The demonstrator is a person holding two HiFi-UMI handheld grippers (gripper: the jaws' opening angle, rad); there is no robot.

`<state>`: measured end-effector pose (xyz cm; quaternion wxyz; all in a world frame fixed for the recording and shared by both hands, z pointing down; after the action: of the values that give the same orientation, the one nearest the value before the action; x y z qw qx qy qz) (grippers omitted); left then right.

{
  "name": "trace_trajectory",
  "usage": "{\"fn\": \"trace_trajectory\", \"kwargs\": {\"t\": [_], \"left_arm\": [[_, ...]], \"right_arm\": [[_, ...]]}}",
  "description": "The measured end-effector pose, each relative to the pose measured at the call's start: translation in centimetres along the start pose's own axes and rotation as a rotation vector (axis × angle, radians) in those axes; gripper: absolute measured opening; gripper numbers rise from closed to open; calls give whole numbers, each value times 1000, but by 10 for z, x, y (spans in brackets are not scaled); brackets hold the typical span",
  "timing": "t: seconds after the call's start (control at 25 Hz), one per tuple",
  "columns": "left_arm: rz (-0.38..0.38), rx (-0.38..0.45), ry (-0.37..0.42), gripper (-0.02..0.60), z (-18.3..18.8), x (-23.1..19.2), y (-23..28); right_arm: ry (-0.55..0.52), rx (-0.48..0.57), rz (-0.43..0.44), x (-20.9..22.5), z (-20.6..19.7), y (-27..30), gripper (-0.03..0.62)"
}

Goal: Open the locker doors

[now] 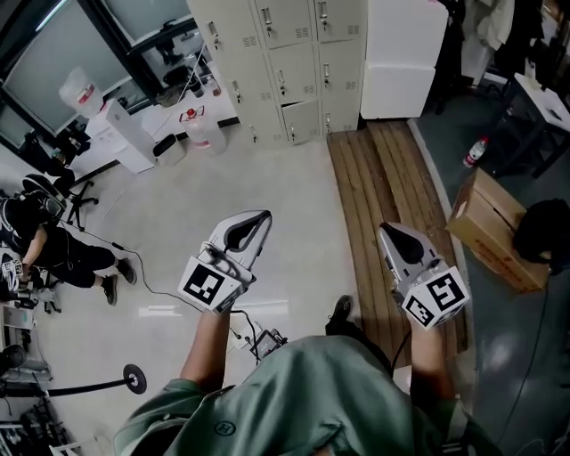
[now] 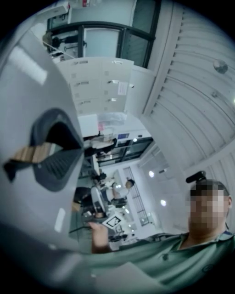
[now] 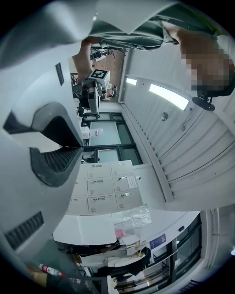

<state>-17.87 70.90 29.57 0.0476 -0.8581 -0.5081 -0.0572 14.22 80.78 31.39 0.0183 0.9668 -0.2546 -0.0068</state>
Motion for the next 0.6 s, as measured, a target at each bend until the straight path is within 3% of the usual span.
{"fn": "trace_trajectory", "kwargs": {"t": [0.36,0.6], "left_arm": [[100,-22,41,-8,-5,-54,77],[137,-37,40,-8,-6,-88,103]], "right_arm": [[-12,23,147,87,3,90,6],[-1,17,158,128,9,137,6]]}}
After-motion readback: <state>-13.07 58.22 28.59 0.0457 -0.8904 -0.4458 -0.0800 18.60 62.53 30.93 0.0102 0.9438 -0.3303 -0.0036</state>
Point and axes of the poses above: the fingertips, and each gripper's own axes: y forward along the fingers, x to its right, z out of its top, the point moved 10 cm from there along -y, backward along the fingers, and after that the axes turned 3 degrees about -y, right-handed, at the moved point
